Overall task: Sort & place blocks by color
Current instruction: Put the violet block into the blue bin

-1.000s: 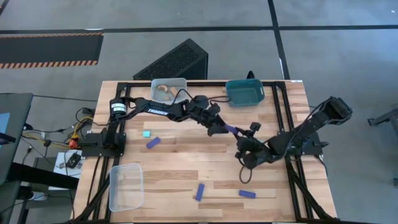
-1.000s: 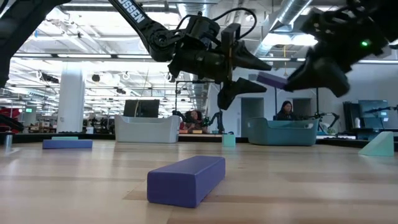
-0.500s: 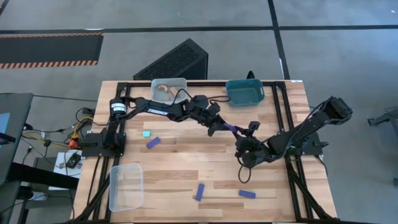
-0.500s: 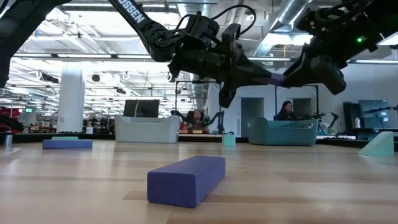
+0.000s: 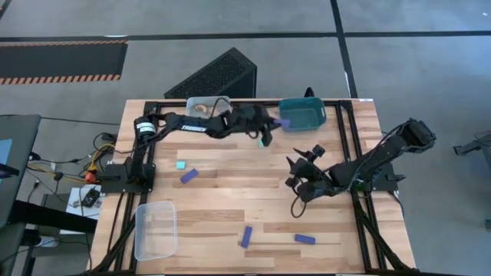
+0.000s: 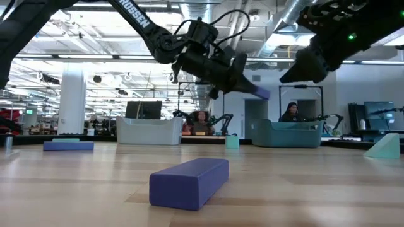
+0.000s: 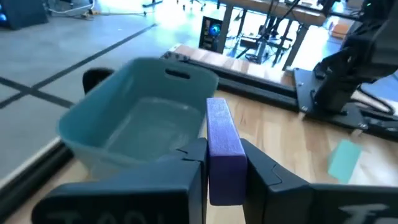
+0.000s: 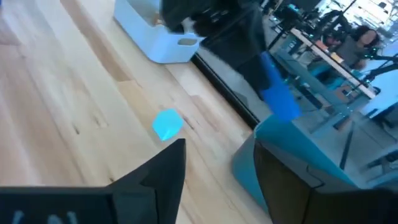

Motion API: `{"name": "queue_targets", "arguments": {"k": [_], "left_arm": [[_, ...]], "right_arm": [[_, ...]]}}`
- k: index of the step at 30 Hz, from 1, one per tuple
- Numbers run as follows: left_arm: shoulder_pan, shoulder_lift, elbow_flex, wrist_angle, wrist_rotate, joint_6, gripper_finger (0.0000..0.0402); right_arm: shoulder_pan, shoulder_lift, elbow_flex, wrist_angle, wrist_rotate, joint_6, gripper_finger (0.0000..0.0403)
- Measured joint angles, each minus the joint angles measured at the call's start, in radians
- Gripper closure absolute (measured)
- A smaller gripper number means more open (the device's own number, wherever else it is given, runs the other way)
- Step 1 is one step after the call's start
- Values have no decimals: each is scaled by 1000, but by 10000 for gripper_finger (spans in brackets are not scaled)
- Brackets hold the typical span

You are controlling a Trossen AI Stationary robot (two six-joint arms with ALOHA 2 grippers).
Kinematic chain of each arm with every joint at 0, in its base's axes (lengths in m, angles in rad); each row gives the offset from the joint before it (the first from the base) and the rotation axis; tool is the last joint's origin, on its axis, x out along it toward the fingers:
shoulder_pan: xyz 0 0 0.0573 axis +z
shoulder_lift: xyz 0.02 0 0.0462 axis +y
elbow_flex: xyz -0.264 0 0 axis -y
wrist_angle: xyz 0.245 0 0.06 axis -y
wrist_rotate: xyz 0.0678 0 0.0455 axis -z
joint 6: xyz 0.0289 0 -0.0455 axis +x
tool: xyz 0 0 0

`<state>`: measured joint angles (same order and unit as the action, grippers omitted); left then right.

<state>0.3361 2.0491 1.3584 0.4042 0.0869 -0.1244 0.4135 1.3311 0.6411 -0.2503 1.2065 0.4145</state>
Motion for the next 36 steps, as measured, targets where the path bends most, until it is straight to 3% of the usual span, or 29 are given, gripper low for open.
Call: {"name": "queue_targets", "arguments": {"k": [13,28,36], "left_arm": [[58,165,296,-196,66,54,364],[63,356,470,-146,65,42,363],[68,357,473,-146,-93,22,318]], "right_arm": [[-15,-79,0,-39,-6,62,196],[-31,-90,0,-266,-41,312,202],[-31,-90,0,-273,-57,322,200]]}}
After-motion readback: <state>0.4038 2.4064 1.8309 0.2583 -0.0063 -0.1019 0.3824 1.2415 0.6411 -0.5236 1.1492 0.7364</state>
